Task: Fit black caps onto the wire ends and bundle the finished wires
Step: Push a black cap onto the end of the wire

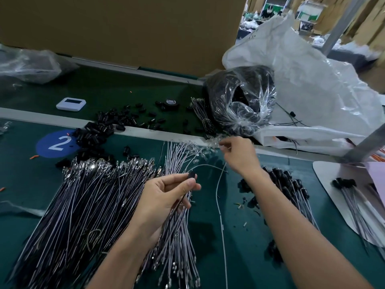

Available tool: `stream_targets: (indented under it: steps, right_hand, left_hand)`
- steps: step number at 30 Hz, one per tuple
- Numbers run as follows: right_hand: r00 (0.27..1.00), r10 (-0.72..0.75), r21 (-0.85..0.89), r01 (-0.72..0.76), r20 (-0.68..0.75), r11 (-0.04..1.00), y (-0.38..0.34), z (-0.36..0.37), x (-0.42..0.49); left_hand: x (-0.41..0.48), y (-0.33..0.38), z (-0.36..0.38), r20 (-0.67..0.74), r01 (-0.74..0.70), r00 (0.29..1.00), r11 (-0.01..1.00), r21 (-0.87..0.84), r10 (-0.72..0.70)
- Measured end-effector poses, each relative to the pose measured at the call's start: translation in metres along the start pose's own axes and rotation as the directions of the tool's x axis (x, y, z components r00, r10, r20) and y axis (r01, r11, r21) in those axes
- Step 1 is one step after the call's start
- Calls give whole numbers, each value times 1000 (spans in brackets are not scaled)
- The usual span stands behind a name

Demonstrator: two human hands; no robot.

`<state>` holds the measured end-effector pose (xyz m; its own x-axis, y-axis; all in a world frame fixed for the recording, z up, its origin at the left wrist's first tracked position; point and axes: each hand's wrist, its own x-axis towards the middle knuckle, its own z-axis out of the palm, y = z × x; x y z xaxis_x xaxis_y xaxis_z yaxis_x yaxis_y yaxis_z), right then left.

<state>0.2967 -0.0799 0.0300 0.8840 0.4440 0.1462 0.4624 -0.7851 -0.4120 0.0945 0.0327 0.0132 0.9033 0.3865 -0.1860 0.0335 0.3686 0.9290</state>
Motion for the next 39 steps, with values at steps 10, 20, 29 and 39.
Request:
stream_targets:
  steps: [10, 20, 29, 39]
  right_hand:
    - [995, -40, -33, 37, -90, 999, -9, 26, 2]
    - [981, -183, 695, 177, -67, 697, -32, 4, -102]
    - [973, -175, 727, 227, -148, 648, -17, 8, -116]
    - [972, -193, 828, 215, -132, 518, -13, 6, -116]
  left_hand:
    - [2, -3, 0, -8, -96, 995, 995, -39, 96]
    - [2, -5, 7, -24, -292, 952, 931, 217, 304]
    - [3, -12, 9, 42, -372, 915, 800, 471, 400]
    - [0, -10, 10, 46, -339, 937, 872, 354, 345]
